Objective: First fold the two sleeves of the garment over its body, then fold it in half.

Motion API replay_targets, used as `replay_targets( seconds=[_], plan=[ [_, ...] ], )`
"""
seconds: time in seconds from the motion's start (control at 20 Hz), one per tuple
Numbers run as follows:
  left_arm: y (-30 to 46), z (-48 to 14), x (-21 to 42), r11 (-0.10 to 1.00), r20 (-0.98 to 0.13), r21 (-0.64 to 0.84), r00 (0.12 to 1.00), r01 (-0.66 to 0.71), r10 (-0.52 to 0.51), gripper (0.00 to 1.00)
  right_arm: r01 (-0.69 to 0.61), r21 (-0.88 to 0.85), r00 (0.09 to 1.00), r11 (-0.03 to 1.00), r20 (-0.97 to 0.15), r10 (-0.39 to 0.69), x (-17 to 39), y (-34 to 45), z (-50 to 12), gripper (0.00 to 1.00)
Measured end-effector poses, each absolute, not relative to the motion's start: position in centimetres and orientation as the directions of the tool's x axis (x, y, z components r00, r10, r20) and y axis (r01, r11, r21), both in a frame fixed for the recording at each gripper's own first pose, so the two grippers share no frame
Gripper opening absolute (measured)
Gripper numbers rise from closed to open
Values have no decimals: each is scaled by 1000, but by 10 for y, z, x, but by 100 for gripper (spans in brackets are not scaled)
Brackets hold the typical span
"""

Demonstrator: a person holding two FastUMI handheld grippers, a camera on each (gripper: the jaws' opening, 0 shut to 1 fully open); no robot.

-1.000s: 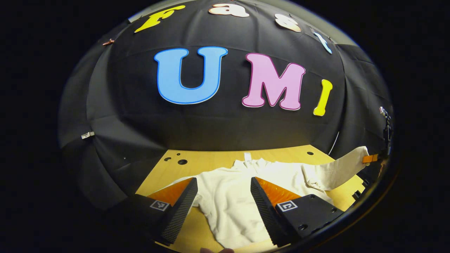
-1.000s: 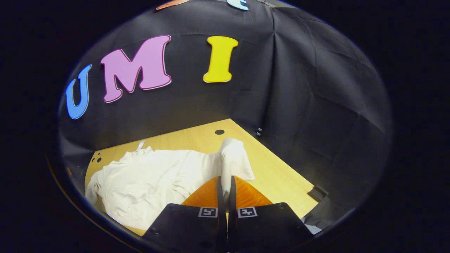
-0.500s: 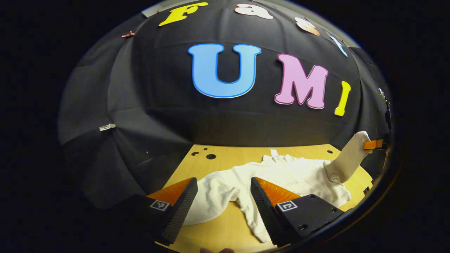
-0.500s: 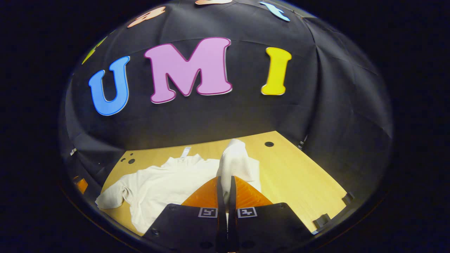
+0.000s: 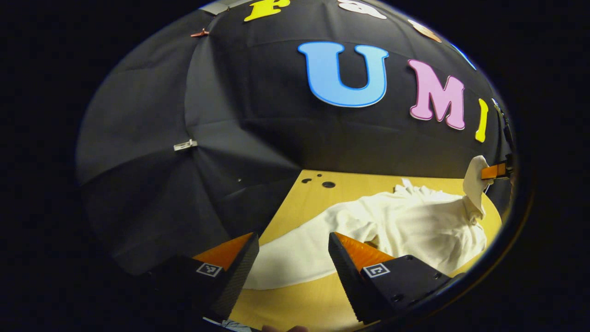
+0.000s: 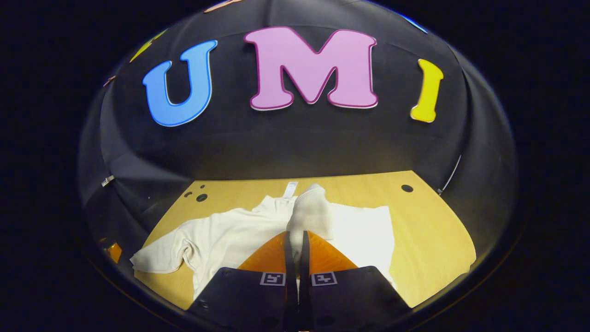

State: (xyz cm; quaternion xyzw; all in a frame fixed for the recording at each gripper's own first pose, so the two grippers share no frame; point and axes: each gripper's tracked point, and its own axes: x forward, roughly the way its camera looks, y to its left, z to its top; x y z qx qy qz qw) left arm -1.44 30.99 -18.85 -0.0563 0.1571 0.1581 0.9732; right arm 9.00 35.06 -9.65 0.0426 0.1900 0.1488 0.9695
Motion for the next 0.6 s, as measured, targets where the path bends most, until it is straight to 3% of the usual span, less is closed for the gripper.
replay_targets(
  seconds=[0.6],
  plan=[
    [369,-292,-42,883,-525,-27,758,-469,386,95,-412,107,752,905,-521,404,88,445,-185,6]
  ],
)
